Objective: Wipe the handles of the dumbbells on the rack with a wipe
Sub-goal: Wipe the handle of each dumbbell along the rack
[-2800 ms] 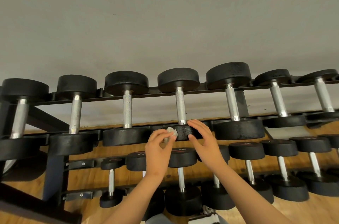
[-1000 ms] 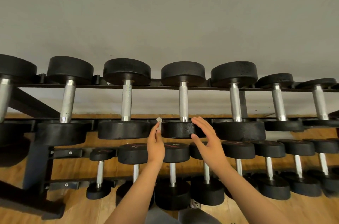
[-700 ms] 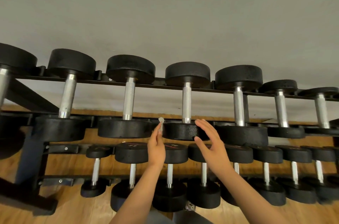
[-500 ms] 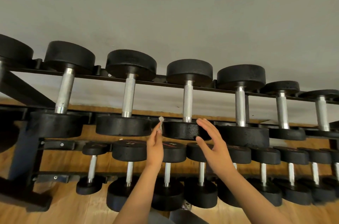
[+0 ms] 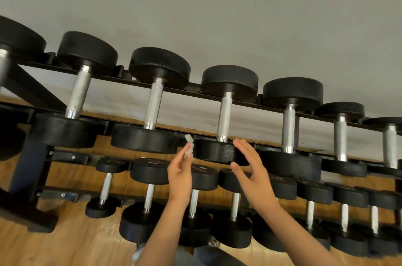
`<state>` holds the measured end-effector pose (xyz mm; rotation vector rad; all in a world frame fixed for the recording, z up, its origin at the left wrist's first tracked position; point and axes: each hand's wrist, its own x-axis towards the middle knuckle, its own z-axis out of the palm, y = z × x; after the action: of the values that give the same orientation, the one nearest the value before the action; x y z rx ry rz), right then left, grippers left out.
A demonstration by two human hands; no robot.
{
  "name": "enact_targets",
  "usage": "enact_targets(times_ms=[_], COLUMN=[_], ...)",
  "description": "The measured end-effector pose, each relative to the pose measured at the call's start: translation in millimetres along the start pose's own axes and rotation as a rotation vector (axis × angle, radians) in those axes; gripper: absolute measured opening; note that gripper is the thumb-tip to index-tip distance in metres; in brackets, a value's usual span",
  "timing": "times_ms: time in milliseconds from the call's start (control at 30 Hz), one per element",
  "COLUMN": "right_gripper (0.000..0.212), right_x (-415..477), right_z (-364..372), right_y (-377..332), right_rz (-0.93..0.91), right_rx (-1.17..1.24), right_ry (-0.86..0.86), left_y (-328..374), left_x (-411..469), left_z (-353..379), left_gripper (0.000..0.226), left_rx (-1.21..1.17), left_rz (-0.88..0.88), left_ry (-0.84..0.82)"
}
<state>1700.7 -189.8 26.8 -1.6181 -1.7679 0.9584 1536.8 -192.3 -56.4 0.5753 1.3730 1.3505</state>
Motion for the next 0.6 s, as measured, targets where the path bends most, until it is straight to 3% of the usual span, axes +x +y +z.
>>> enact_targets(times_ms=[100, 267, 433, 600], right_gripper=[0.051, 0.051, 0.051, 0.051], right_x=[0.3, -0.5, -1.0, -0.3], right_z=[-0.4, -2.7, -4.5, -3.1], right_y=[1.4, 1.3, 1.6, 4.7], right_rz=[0.0, -0.018, -0.034, -0.063], right_rx=[0.012, 0.041, 0.054, 0.06], right_ry=[-0.005, -0.023, -0.035, -0.035], left_y=[-2.1, -13.8, -3.5, 24.3], left_x=[15.1, 14.0, -5.1, -19.8], left_z=[1.2, -1.1, 3.7, 20.5], left_gripper=[0.034, 0.038, 0.027, 0.027], left_rx=[-0.008, -0.009, -0.017, 0.115], left_rz=[-0.063, -0.217, -0.072, 0.241], left_ry=[-0.046, 0.031, 0.088, 0.112])
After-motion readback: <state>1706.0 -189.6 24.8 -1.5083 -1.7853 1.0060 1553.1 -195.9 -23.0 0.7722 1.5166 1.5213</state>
